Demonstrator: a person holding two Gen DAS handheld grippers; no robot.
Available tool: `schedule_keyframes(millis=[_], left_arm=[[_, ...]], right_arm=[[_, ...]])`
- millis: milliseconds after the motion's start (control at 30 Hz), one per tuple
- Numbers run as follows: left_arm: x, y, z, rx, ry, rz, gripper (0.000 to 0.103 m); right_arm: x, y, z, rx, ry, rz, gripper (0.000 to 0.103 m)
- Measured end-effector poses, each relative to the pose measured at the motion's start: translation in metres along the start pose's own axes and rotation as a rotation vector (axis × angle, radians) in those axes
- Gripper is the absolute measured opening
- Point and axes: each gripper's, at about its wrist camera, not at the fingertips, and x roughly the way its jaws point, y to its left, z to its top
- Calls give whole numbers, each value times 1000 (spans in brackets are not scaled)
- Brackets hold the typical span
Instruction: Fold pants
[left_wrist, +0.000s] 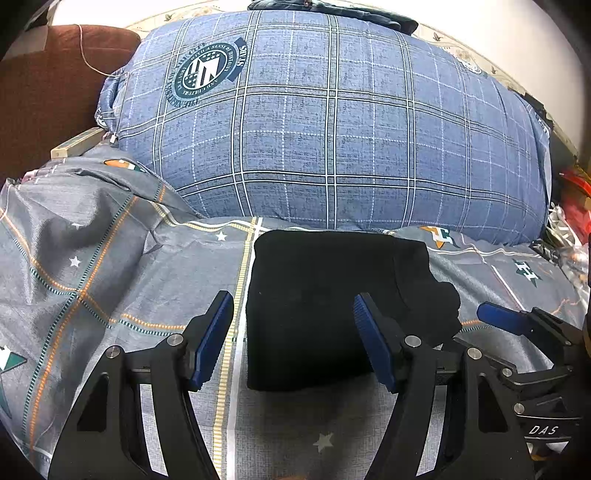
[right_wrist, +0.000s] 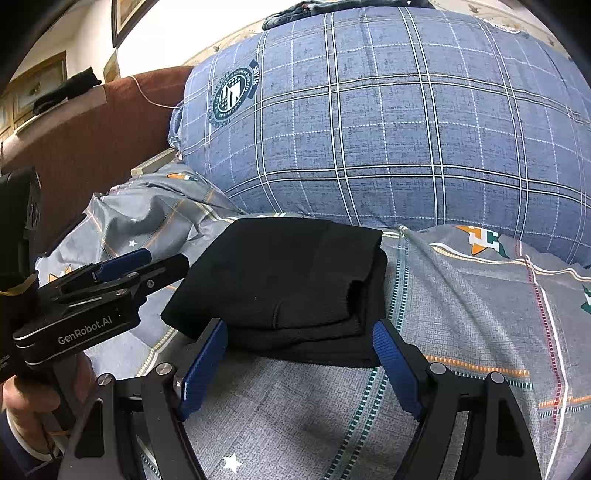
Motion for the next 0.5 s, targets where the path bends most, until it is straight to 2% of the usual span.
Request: schedule_keyframes(millis=[500], left_arm=[[1,-1,-1,3,2,2,68]], right_arm=[[3,1,-1,1,14,0,79]])
